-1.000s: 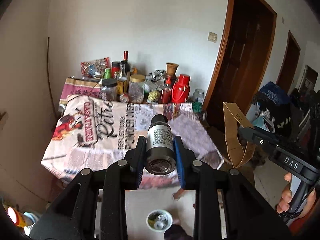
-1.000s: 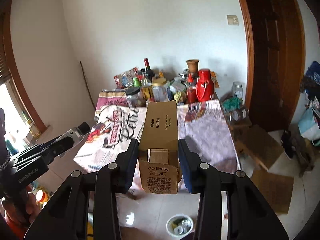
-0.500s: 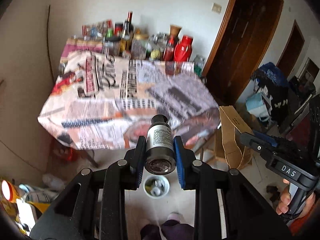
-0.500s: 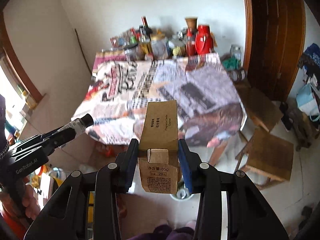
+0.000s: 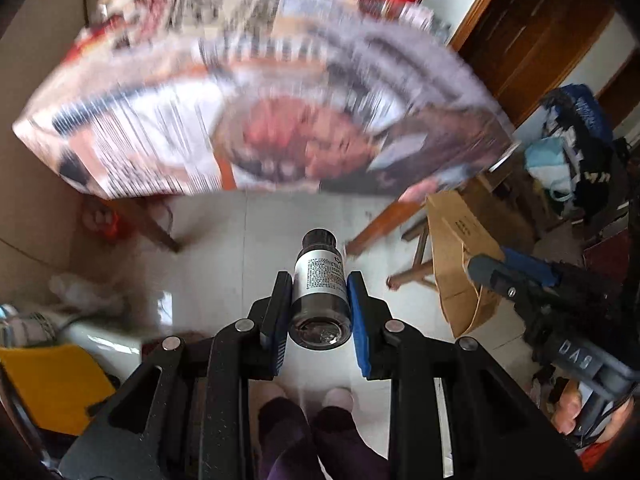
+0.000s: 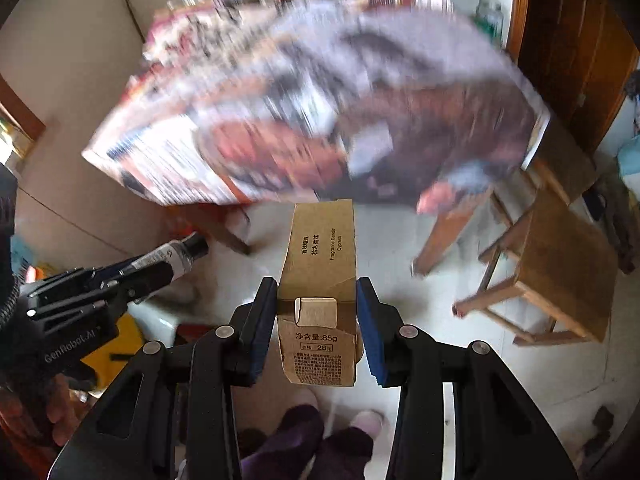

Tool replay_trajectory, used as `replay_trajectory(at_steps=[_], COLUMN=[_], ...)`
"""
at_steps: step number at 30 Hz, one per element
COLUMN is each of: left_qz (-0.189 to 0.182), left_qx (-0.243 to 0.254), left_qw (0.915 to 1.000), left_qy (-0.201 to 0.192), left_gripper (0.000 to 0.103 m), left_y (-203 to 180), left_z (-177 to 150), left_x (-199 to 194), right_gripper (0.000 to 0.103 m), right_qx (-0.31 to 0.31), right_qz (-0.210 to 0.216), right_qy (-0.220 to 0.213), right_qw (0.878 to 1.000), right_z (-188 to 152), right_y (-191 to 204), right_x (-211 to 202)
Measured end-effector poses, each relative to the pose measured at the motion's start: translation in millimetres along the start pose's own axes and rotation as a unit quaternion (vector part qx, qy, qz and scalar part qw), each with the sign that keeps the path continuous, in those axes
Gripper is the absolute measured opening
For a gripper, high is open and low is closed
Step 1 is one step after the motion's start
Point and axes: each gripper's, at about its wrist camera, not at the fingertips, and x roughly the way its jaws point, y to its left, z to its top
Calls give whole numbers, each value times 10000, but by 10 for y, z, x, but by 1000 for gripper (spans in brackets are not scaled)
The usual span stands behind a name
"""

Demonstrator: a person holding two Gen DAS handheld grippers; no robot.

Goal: Collect trash
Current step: 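Carry the box and bottle in both tools down over the white bucket, then open both tools to drop the box and bottle into the bucket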

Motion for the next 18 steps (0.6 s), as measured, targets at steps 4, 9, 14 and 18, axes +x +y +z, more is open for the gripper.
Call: replay_trajectory(at_steps=[4,9,14,18], left_qz=[68,119,109,208], left_qx=[-108,-149,-244,-296], left_qw=[9983,9951,9924,9914], left_qy=[565,970,1201,1259], left_gripper=[27,27,27,27], left_y=[106,246,367,452], left_z=[-171,-368,-509,-532], left_x=[758,1394,1826,2089], right_gripper=[36,37,37,67], right_qx=[136,364,480,534], right_qz=[11,88,333,289], right_qy=[503,864,959,1092], right_qw=[9986,9956,9937,9922], right_z=[-227,-437,-449,-432], right_y=[-219,-379,-443,-478], right_x=[697,1359,1761,1990])
